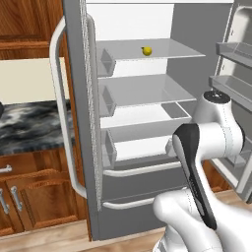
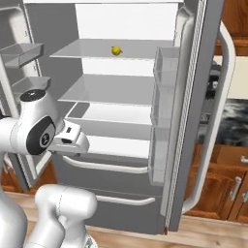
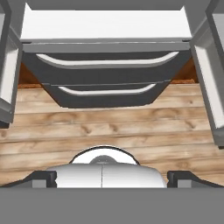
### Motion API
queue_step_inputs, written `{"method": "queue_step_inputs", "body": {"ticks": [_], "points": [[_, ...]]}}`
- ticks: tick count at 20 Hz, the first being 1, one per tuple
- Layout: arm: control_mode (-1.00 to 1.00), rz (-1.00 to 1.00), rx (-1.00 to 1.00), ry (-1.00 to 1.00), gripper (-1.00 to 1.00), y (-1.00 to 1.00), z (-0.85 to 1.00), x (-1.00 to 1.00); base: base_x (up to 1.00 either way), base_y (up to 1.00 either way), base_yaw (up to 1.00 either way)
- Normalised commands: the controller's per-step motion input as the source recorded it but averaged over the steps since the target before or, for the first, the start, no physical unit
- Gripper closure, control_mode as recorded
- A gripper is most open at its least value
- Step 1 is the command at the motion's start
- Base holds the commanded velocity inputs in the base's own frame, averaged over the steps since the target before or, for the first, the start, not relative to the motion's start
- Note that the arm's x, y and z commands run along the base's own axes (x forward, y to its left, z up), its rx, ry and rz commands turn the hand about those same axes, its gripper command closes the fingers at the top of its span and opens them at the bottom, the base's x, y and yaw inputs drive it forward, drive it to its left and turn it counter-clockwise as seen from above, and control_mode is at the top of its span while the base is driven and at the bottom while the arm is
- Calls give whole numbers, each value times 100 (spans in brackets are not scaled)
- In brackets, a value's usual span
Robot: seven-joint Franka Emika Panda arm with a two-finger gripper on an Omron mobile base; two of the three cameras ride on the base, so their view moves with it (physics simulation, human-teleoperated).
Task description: Retrieve a lemon from the fridge and place it on the cutting board with the fish.
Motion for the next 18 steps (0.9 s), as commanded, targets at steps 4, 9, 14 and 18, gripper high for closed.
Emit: {"method": "queue_step_inputs", "body": {"ticks": [4,9,14,18], "points": [[100,0,0,0,-100,0,0,0,1,-29,-4],[100,0,0,0,-100,0,0,0,1,-16,-7],[100,0,0,0,-100,0,0,0,41,0,0],[100,0,0,0,-100,0,0,0,75,0,0]]}}
